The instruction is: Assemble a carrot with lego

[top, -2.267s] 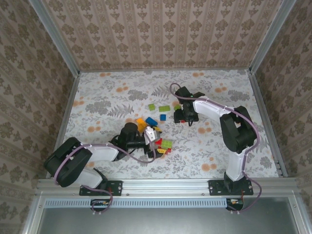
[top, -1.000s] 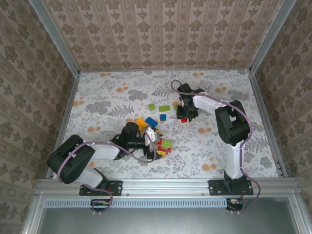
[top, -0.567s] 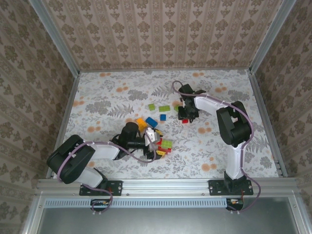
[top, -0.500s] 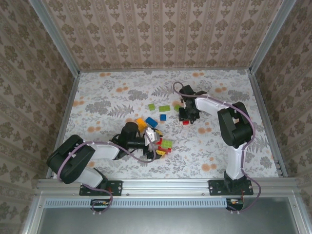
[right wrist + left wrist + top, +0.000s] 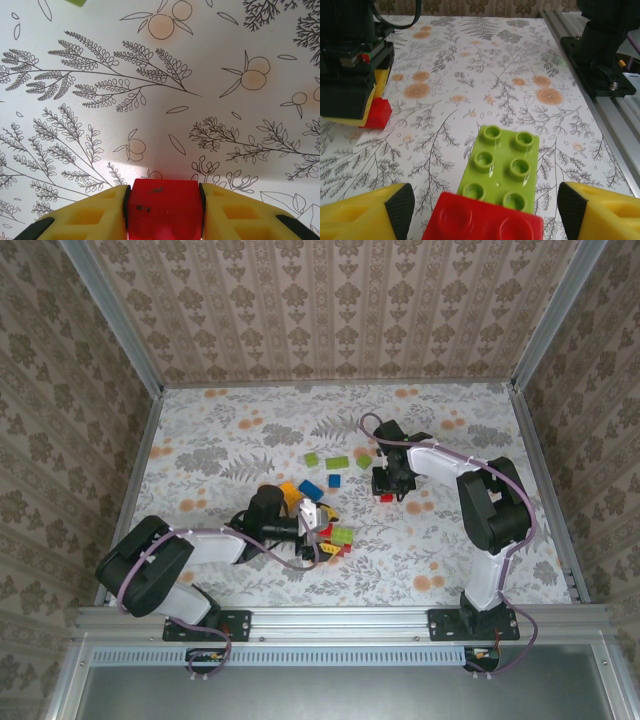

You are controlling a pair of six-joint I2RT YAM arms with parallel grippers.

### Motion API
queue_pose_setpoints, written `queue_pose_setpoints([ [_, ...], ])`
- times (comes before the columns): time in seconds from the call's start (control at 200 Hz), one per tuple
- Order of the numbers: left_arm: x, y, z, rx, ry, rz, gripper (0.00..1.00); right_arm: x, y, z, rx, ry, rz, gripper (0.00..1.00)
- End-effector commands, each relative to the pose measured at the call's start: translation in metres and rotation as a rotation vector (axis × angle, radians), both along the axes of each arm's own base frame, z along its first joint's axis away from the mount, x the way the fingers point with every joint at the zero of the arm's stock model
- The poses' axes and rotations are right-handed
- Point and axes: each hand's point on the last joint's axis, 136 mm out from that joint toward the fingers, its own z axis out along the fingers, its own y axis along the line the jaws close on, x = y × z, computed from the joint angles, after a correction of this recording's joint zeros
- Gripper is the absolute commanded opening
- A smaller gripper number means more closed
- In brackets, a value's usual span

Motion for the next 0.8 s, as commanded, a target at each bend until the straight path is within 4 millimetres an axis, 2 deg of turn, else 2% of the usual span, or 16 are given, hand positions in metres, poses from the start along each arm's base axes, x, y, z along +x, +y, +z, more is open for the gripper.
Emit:
queue_pose_setpoints([
  [0.0,-0.006,-0.001,0.004,-0.013,0.005,-0.063,0.74,-0.004,0.006,0.008,0.024,-0.007,-0.004,0.36],
  [0.08,-0.007,-0.002,0.003,-0.011,0.010,-0.072,0.70,-0.005,0.009,0.009,0.025,-0.008,0.003,0.36],
  [0.29,-0.008,-0.002,-0.001,-0.001,0.018,-0.081,0.68,-0.011,0.015,0.021,0.032,-0.021,0.018,0.36],
  [0.51,-0.007,-0.004,-0.004,0.009,0.021,-0.087,0.58,-0.021,0.015,0.033,0.036,-0.034,0.028,0.36],
  [0.795,-0.008,-0.005,-0.008,0.022,0.024,-0.092,0.45,-0.052,0.023,0.042,0.063,0.002,0.050,0.35],
])
